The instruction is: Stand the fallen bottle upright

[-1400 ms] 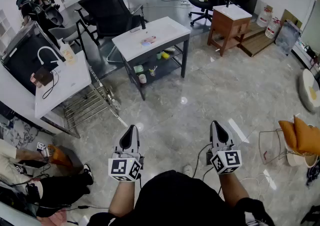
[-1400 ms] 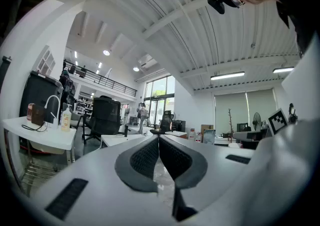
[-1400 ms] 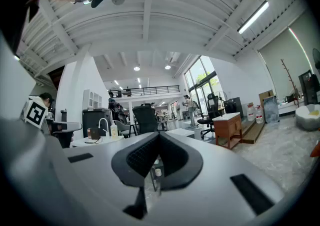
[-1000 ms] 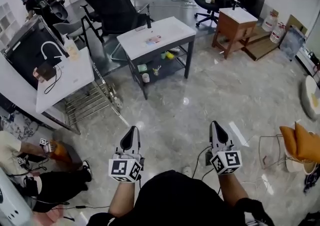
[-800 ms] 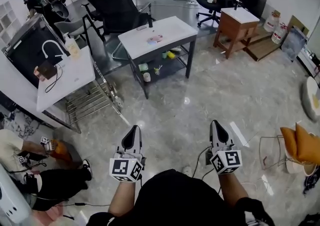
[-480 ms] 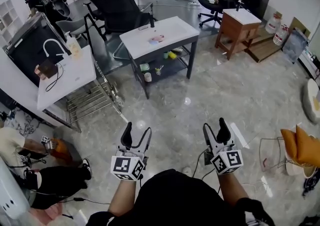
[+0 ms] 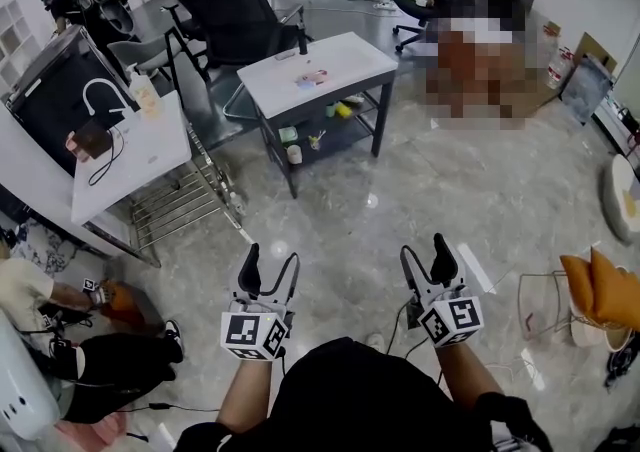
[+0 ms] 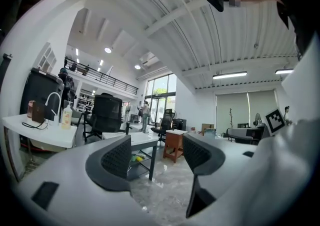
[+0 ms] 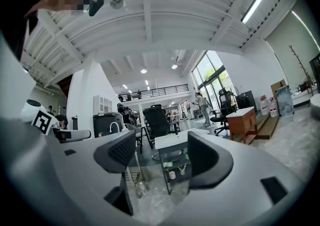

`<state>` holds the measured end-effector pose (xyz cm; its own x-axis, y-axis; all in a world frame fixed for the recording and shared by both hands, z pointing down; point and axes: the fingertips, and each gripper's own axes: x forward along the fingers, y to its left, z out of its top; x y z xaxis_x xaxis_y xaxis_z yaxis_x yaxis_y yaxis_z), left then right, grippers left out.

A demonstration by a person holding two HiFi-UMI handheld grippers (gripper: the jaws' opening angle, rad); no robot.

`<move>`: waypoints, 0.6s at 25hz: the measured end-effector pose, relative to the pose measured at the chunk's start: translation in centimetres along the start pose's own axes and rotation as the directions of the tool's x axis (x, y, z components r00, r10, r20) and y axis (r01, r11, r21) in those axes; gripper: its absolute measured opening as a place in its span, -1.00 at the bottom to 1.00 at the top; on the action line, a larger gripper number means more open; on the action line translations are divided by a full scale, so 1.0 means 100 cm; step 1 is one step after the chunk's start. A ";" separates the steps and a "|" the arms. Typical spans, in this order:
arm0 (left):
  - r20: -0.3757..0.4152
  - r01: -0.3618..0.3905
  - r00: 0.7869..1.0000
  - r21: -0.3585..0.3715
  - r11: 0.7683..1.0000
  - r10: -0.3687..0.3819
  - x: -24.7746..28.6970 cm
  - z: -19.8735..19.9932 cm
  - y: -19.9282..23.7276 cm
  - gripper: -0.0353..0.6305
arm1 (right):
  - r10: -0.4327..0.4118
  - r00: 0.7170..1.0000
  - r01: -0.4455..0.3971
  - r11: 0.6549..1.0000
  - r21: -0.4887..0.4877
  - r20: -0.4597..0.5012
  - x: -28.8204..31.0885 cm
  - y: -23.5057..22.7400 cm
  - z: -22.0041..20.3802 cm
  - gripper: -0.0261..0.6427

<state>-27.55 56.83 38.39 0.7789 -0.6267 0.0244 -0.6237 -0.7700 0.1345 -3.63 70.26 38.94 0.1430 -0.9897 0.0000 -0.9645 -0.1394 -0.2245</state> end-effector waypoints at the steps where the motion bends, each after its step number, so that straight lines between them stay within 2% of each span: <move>1: 0.001 0.000 1.000 0.001 1.000 0.000 0.000 0.000 0.004 0.08 | 0.002 1.000 -0.002 1.000 -0.008 -0.004 0.001 0.003 0.000 0.02; 6: 0.008 0.008 1.000 -0.022 1.000 -0.008 -0.004 0.002 0.022 0.08 | 0.003 1.000 -0.003 1.000 -0.019 -0.005 0.008 0.022 0.000 0.01; 10: 0.001 0.043 0.999 0.002 0.999 -0.043 -0.006 0.011 0.033 0.08 | -0.005 1.000 0.005 0.999 -0.033 -0.012 0.015 0.037 0.000 0.01; 15: -0.011 0.030 0.999 -0.031 0.999 -0.030 -0.014 0.008 0.061 0.08 | -0.020 1.000 0.020 0.999 -0.030 -0.013 0.026 0.052 -0.007 0.01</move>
<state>-32.49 52.87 38.39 0.7979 -0.6019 0.0314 -0.5980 -0.7842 0.1656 -8.48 66.95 38.41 0.1595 -0.9870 0.0175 -0.9678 -0.1599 -0.1947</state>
